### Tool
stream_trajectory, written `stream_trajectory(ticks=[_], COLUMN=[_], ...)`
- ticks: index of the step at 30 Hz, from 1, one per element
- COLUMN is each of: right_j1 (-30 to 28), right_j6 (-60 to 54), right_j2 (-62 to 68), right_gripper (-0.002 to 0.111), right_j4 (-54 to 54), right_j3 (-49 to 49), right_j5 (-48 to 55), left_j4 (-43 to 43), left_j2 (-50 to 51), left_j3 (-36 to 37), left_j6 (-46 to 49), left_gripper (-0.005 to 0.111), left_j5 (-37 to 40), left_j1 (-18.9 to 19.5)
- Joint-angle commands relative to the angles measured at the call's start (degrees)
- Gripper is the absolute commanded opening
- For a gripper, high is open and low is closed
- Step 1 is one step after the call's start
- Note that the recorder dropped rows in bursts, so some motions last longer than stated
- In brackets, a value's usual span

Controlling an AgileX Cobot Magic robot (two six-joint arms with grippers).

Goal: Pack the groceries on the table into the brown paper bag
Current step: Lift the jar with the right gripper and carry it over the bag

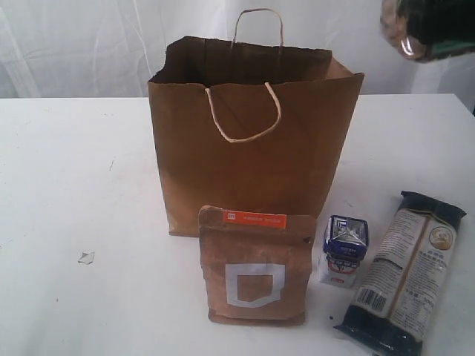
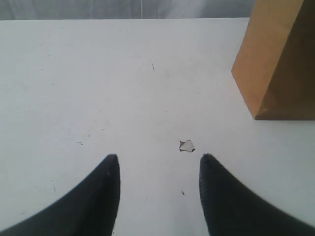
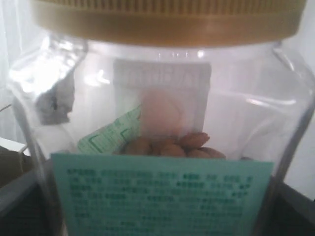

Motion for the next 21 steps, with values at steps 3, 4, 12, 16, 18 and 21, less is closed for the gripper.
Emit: stream_trajectory(ticks=[3,4,12,16,18,21], right_j1=[5.9,6.7,13.1,14.6,15.9,16.7], right_j6=[-6.0,-7.9,-31.0,-36.6,-39.9,-44.7], right_j2=[5.2,6.2,18.2,20.7,21.5,22.8], right_gripper=[0.000,0.000,0.000,0.000,0.000,0.000], right_j4=[-5.5,-5.5,-0.5,3.6,5.9,13.2], right_j3=[-16.0,-17.6,-28.8,-29.4,-29.5,-30.7], right_j5=[13.9,15.9,23.1,24.3,24.4,26.0], left_j4=[-0.6,-0.6,-0.6,-0.6,-0.6,-0.6], left_j2=[-0.2,-0.2,-0.2,-0.2,-0.2,-0.2], left_j3=[0.2,0.2,0.2,0.2,0.2,0.2], left_j6=[0.2,0.2,0.2,0.2,0.2,0.2], left_gripper=[0.053,0.053,0.053,0.053,0.053,0.053], left_j5=[0.3,0.3,0.3,0.3,0.3,0.3], left_j1=[0.2,0.2,0.2,0.2,0.2,0.2])
